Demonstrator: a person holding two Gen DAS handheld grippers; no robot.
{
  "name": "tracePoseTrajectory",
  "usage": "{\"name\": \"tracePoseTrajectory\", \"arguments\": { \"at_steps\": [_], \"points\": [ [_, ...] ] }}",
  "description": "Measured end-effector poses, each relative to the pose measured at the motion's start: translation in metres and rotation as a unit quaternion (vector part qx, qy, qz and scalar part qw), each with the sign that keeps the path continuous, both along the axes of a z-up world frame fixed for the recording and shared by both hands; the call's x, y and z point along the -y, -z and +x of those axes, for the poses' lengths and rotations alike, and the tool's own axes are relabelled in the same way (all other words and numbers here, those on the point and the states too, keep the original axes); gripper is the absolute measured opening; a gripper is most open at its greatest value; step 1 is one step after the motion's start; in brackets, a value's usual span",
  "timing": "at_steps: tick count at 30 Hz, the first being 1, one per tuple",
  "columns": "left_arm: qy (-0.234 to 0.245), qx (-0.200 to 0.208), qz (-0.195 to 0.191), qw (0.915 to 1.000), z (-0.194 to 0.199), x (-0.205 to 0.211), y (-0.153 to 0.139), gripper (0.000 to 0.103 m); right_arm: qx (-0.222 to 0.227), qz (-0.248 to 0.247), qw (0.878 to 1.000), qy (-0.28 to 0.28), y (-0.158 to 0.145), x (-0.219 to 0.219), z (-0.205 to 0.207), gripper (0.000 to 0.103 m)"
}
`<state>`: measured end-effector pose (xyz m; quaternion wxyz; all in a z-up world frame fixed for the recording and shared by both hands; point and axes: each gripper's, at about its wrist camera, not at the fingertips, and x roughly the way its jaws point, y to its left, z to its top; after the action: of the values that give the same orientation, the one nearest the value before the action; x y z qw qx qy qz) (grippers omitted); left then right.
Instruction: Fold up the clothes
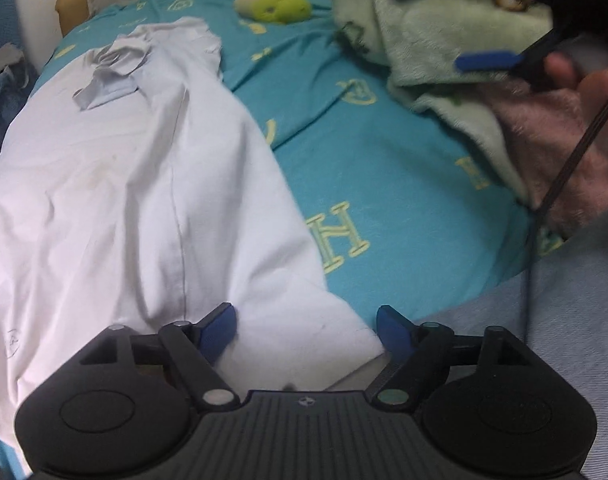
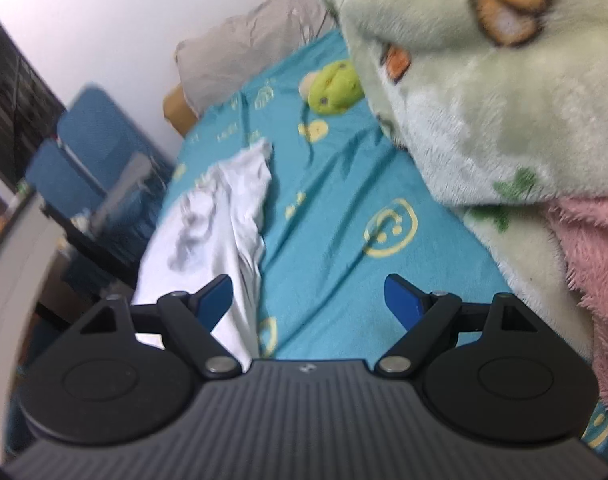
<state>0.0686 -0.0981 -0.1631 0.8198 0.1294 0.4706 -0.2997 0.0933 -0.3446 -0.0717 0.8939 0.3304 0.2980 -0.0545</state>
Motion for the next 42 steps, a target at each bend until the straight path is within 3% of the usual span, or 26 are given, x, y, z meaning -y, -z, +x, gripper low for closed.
{"name": "tracePoseTrajectory", "arguments": {
  "at_steps": [5, 10, 12, 16, 18, 19, 20, 22, 25, 26, 27, 33, 36, 42],
  "points": [
    [-0.009, 0.006, -0.015, 0.9998, 0.001, -0.005, -0.007, 0.078, 0.031, 0.077, 0.997, 0.004, -0.010, 0.032, 0.005, 0.086],
    [0.017, 0.013, 0.017, 0.9996, -0.007, 0.007, 0.000, 0.078, 0.010, 0.157, 0.986, -0.060, -0.007, 0.034, 0.070, 0.086],
    [0.036, 0.025, 0.044, 0.9981, -0.014, 0.015, 0.005, 0.077, 0.002, 0.177, 0.980, -0.093, 0.001, 0.022, 0.105, 0.078],
    [0.048, 0.029, 0.048, 0.9972, -0.019, 0.019, 0.009, 0.058, -0.031, 0.152, 0.979, -0.134, 0.031, -0.016, 0.177, 0.077],
    [0.056, 0.032, 0.039, 0.9972, -0.021, 0.018, 0.008, 0.038, -0.047, 0.119, 0.980, -0.150, 0.050, -0.036, 0.211, 0.076],
    [0.057, 0.032, 0.034, 0.9973, -0.022, 0.018, 0.007, 0.012, -0.054, 0.104, 0.981, -0.153, 0.062, -0.044, 0.225, 0.076],
    [0.056, 0.032, 0.031, 0.9974, -0.022, 0.017, 0.005, 0.004, -0.061, 0.096, 0.982, -0.150, 0.074, -0.049, 0.235, 0.073],
    [0.050, 0.027, 0.013, 0.9983, -0.021, 0.012, 0.003, 0.003, -0.069, 0.083, 0.984, -0.144, 0.098, -0.059, 0.254, 0.064],
    [0.046, 0.000, -0.044, 0.9980, -0.016, -0.001, -0.004, 0.003, -0.037, 0.088, 0.987, -0.126, 0.114, -0.061, 0.266, 0.045],
    [0.049, -0.009, -0.064, 0.9967, -0.016, -0.003, -0.008, 0.002, -0.040, 0.090, 0.987, -0.127, 0.114, -0.060, 0.270, 0.024],
    [0.057, -0.017, -0.082, 0.9948, -0.016, -0.005, -0.011, 0.002, -0.048, 0.092, 0.986, -0.132, 0.112, -0.058, 0.274, 0.012],
    [0.090, -0.047, -0.146, 0.9841, -0.020, -0.002, -0.020, 0.002, -0.057, 0.051, 0.985, -0.155, 0.083, -0.043, 0.279, 0.008],
    [0.082, -0.060, -0.157, 0.9823, -0.019, 0.012, -0.015, 0.002, -0.057, 0.034, 0.985, -0.157, 0.072, -0.036, 0.279, 0.007],
    [0.066, -0.055, -0.117, 0.9894, -0.022, 0.023, 0.000, 0.003, -0.074, 0.014, 0.986, -0.148, 0.098, -0.036, 0.279, 0.010]
  ]
}}
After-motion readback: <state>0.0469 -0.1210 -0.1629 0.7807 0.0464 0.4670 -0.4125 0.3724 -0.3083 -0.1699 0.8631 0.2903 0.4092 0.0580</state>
